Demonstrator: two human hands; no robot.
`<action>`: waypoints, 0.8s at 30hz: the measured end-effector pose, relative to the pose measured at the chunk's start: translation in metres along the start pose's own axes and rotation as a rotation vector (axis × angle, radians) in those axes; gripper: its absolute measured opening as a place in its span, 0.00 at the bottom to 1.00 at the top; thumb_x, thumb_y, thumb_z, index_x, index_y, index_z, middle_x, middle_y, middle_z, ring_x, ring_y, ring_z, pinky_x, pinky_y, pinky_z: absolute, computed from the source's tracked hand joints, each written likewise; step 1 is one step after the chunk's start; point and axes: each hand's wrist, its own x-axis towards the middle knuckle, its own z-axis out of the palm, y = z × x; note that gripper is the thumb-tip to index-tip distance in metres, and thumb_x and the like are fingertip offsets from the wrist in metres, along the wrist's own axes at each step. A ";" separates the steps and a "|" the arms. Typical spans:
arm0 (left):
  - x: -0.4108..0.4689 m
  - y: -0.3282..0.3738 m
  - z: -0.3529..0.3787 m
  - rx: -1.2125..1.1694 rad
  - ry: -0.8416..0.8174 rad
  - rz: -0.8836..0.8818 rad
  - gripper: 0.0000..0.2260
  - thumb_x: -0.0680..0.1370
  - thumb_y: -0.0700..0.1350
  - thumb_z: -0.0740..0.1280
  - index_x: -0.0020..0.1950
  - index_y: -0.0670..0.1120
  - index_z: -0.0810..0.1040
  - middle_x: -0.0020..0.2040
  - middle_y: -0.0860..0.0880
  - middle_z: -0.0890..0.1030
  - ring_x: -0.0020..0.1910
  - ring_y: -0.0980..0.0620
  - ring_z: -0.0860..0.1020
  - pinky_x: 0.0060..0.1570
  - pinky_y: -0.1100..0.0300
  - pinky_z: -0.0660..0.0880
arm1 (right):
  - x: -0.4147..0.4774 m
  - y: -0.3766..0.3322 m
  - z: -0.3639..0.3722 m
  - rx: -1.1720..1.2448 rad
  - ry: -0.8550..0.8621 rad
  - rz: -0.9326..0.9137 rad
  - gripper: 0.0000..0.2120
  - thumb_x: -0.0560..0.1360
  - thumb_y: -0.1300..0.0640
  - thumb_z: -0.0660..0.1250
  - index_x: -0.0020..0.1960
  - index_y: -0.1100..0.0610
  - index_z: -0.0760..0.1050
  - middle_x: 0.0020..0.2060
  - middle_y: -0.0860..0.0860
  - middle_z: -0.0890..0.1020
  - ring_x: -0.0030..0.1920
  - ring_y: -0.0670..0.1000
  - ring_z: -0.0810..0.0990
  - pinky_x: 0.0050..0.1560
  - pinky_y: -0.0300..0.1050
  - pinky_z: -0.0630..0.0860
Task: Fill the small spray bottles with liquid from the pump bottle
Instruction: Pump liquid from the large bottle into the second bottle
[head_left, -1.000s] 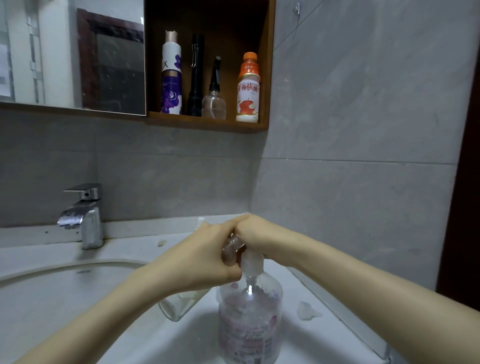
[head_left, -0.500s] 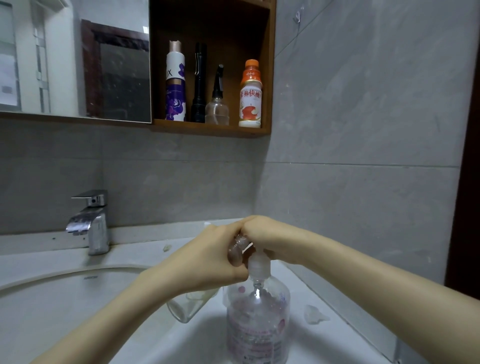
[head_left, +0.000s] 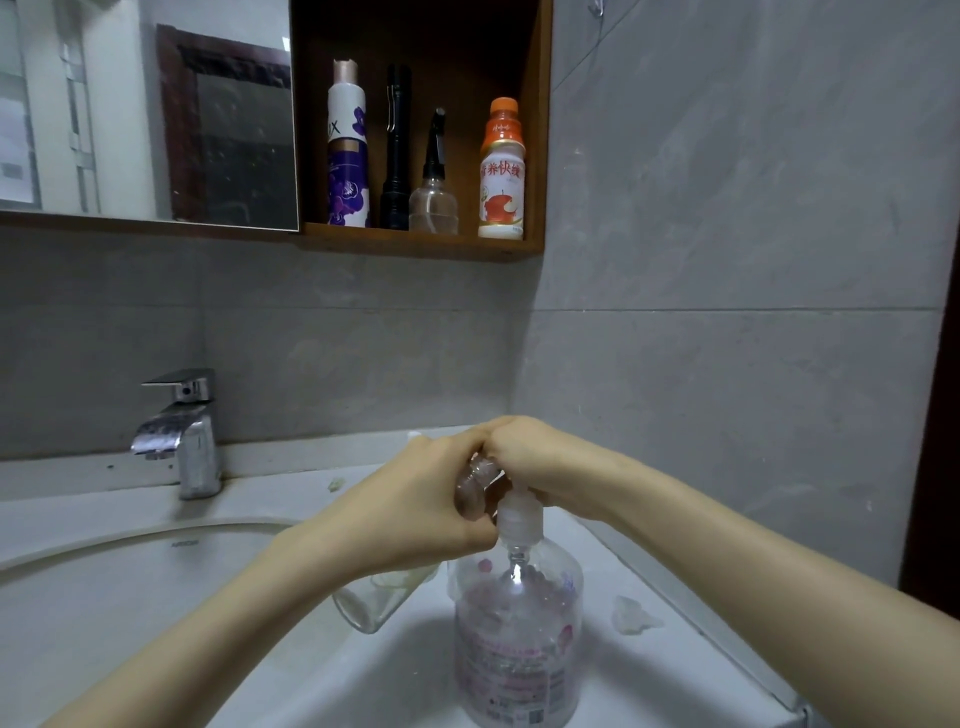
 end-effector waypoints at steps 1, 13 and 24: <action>0.000 -0.001 0.001 0.007 -0.004 0.002 0.16 0.65 0.39 0.67 0.40 0.61 0.68 0.35 0.52 0.79 0.33 0.53 0.75 0.33 0.57 0.71 | 0.000 0.001 0.000 0.001 0.000 -0.004 0.16 0.70 0.69 0.56 0.31 0.57 0.75 0.29 0.51 0.79 0.38 0.54 0.77 0.39 0.43 0.73; -0.003 0.002 0.002 0.017 -0.025 0.006 0.14 0.62 0.46 0.62 0.40 0.65 0.68 0.37 0.53 0.80 0.36 0.54 0.76 0.34 0.57 0.72 | 0.004 0.006 0.003 0.039 -0.014 0.032 0.15 0.70 0.69 0.53 0.34 0.59 0.76 0.27 0.51 0.79 0.39 0.58 0.77 0.43 0.48 0.73; -0.002 0.000 -0.001 0.033 -0.018 0.010 0.12 0.62 0.45 0.63 0.38 0.62 0.67 0.35 0.52 0.79 0.34 0.53 0.76 0.34 0.55 0.72 | 0.008 0.002 0.004 0.034 0.040 0.050 0.14 0.69 0.67 0.53 0.37 0.60 0.78 0.33 0.55 0.81 0.36 0.56 0.79 0.38 0.43 0.75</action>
